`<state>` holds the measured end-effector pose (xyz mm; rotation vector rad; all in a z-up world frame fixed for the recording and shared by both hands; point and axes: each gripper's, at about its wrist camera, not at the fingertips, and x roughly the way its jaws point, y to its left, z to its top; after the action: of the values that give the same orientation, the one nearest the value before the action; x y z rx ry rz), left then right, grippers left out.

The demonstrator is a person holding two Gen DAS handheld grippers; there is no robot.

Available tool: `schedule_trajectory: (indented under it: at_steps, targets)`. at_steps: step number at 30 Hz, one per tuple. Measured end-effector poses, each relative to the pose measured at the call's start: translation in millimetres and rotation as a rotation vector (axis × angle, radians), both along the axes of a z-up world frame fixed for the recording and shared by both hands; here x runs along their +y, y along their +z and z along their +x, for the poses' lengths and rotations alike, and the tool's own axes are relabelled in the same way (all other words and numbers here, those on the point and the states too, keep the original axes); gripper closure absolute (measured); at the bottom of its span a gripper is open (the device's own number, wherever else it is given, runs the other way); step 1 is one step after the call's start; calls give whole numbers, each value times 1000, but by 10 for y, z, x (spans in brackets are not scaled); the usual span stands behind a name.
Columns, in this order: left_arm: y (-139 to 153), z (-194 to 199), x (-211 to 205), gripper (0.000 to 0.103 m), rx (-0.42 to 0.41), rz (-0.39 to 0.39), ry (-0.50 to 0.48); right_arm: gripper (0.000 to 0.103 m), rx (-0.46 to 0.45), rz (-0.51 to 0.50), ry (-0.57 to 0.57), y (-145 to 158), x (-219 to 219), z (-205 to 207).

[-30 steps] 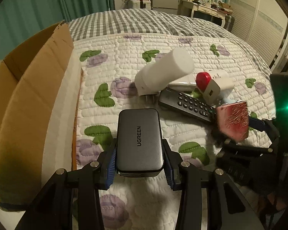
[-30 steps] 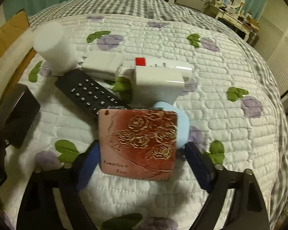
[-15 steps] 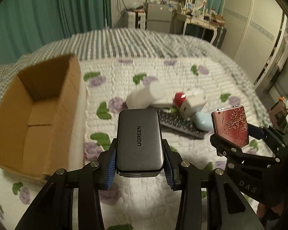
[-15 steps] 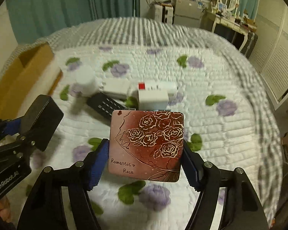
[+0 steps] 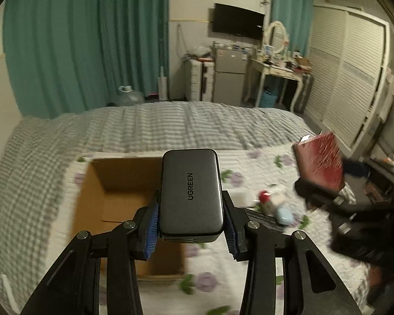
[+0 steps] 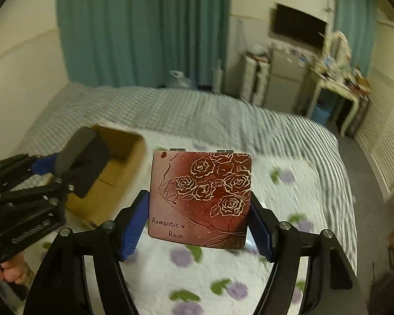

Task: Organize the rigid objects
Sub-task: 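Carry both items over the box and release them inside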

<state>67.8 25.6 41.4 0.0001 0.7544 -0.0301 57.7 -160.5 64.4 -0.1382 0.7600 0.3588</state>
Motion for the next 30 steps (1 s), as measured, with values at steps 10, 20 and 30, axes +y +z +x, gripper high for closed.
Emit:
schedule_trajectory:
  at_steps: [10, 20, 30]
  targets:
    - [-403, 248, 833, 61, 65, 106, 100, 32, 11, 40, 161, 102, 971, 571]
    - [-967, 391, 1024, 61, 153, 98, 103, 32, 129, 39, 214, -587, 1630, 1020]
    - [-1243, 528, 994, 61, 211, 112, 92, 32, 164, -38, 207, -1091, 1860, 1230]
